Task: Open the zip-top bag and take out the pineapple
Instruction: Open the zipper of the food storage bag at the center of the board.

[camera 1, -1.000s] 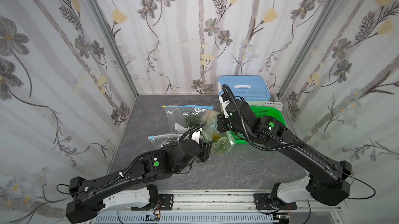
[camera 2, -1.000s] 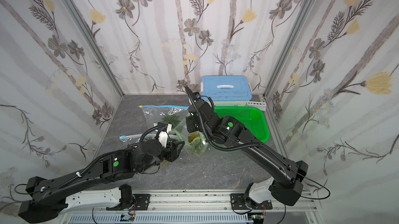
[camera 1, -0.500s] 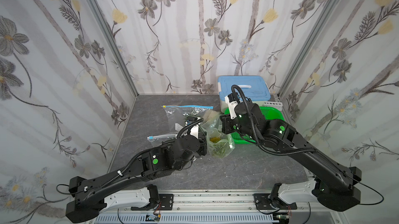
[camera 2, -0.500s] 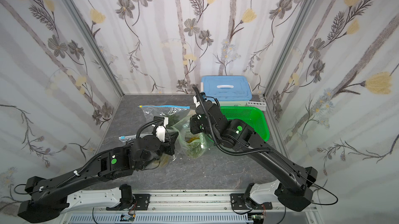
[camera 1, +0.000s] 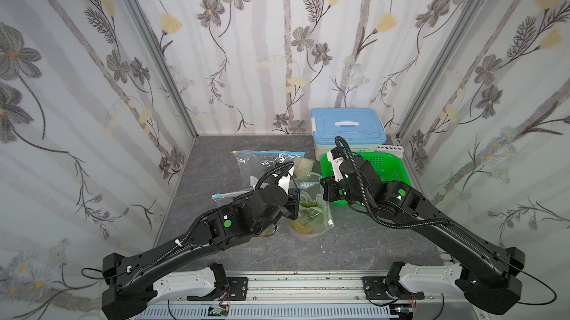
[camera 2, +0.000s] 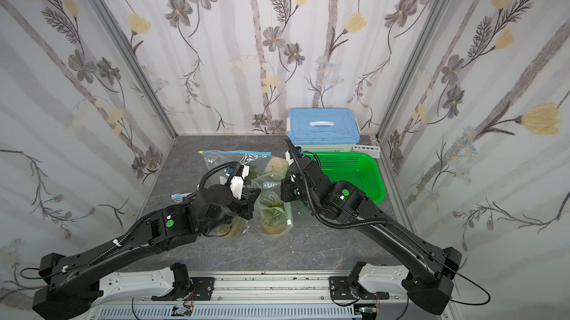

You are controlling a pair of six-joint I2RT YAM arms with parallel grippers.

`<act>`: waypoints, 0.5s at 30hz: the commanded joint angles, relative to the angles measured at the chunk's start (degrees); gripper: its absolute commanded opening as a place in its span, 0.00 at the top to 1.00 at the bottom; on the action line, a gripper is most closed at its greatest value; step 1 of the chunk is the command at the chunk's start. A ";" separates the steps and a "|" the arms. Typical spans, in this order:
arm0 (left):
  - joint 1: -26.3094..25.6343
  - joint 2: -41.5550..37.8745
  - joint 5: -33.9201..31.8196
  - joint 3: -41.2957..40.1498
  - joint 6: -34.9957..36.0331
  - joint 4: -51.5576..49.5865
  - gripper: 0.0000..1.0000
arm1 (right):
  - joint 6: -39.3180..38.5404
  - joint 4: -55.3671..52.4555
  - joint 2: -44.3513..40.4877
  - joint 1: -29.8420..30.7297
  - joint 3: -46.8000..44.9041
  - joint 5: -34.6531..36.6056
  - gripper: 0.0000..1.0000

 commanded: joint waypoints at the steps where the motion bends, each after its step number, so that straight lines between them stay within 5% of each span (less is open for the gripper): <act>1: 0.35 -0.34 2.67 0.00 -0.23 3.67 1.00 | 0.26 3.58 -0.09 -1.33 -0.78 -1.30 1.00; 10: 0.98 -0.29 3.63 1.07 1.00 3.17 1.00 | -2.85 2.96 -0.78 -1.43 2.13 -6.58 0.77; 15: 1.53 -0.24 3.08 -0.80 0.17 4.56 1.00 | -2.90 -3.33 -1.30 2.15 6.27 -1.46 0.66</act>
